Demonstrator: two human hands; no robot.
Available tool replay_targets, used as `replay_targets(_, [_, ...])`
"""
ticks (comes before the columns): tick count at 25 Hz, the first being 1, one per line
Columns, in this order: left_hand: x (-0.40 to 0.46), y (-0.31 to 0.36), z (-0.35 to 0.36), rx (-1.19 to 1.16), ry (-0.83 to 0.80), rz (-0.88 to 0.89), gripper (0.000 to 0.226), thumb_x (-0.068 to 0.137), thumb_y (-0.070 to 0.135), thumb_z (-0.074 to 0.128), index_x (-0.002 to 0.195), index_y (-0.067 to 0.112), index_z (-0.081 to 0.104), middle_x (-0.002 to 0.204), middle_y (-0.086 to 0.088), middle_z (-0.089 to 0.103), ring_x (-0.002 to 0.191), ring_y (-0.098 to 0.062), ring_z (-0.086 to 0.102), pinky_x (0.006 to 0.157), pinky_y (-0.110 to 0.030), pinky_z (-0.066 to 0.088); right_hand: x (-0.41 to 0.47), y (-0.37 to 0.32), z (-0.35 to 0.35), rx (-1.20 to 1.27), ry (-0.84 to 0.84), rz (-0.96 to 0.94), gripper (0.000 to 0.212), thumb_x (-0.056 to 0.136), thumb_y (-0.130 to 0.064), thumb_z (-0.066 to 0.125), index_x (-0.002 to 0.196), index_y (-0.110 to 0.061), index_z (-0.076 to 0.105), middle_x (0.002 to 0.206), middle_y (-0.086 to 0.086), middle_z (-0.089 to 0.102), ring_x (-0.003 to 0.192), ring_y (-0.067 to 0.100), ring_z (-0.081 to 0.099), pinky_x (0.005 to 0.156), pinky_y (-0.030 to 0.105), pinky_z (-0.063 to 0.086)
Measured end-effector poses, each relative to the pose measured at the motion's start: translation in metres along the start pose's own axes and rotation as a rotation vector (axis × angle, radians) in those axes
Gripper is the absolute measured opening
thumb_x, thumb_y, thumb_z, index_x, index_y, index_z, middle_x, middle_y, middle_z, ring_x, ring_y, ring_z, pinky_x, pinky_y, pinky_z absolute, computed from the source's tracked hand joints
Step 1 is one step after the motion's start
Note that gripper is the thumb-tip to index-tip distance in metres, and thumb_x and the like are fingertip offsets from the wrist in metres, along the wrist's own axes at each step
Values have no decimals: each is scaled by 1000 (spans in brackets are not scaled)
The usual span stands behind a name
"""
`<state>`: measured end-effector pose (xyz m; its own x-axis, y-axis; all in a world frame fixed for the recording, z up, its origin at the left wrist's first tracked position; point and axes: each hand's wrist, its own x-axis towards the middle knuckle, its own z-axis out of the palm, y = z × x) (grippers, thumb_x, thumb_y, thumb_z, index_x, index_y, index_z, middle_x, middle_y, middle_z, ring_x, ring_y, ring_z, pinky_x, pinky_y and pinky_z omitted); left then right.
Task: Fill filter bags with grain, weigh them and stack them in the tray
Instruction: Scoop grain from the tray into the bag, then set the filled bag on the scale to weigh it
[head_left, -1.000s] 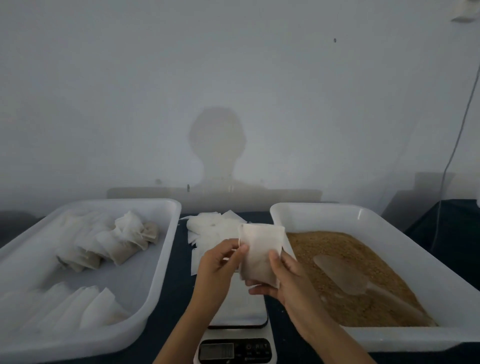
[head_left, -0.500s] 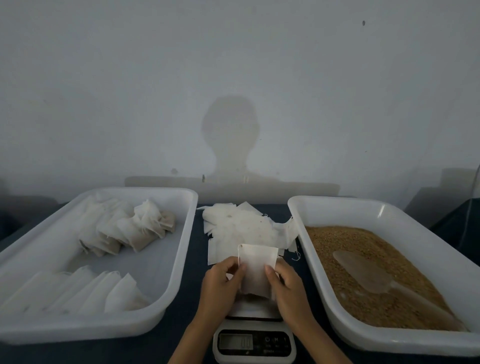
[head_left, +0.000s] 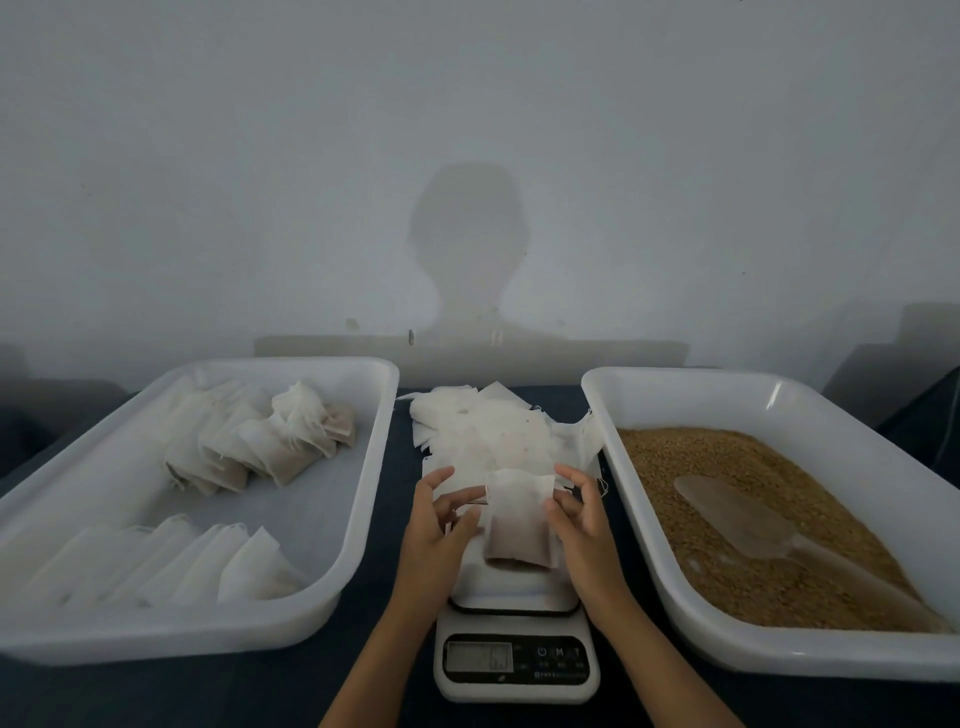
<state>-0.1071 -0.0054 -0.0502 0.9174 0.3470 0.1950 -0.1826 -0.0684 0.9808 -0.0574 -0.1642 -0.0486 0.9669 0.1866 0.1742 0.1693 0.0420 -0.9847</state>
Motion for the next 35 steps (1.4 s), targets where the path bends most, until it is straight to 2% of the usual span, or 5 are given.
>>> replay_targets(4, [0, -1, -2, 17, 43, 25, 40, 90, 1, 57, 124, 20, 45, 110, 4, 68, 105, -14, 63, 91, -38, 52, 1, 9, -4, -49, 33, -38, 34, 96, -11, 51, 121, -33, 44, 116, -1, 62, 112, 7, 57, 93, 21, 41])
replay_targets(12, [1, 0, -4, 14, 136, 76, 36, 89, -2, 56, 114, 23, 49, 109, 6, 66, 104, -13, 61, 74, -17, 51, 5, 14, -13, -24, 123, -142, 33, 95, 0, 48, 126, -11, 45, 121, 5, 62, 116, 11, 57, 100, 29, 43])
replay_targets(21, [2, 0, -5, 24, 126, 70, 31, 89, -3, 55, 109, 21, 53, 108, 4, 66, 103, -12, 61, 75, -16, 51, 6, 11, -12, -55, 135, -166, 29, 95, -1, 49, 123, -9, 47, 116, 6, 64, 112, 11, 59, 98, 29, 44])
replay_targets(31, [1, 0, -5, 61, 99, 33, 33, 88, -3, 57, 107, 23, 55, 106, 8, 66, 103, -4, 60, 90, -26, 50, 26, 7, 3, -212, 110, 77, 23, 93, -17, 59, 114, -16, 50, 101, -1, 58, 98, 15, 57, 74, 18, 42])
replay_targets(35, [-1, 2, -4, 91, 78, 32, 32, 89, 2, 59, 109, 25, 55, 109, 9, 65, 107, -5, 59, 93, -27, 49, 26, -15, 19, -317, 155, 2, 27, 87, -9, 62, 110, -20, 54, 91, -8, 56, 83, 6, 54, 63, 16, 40])
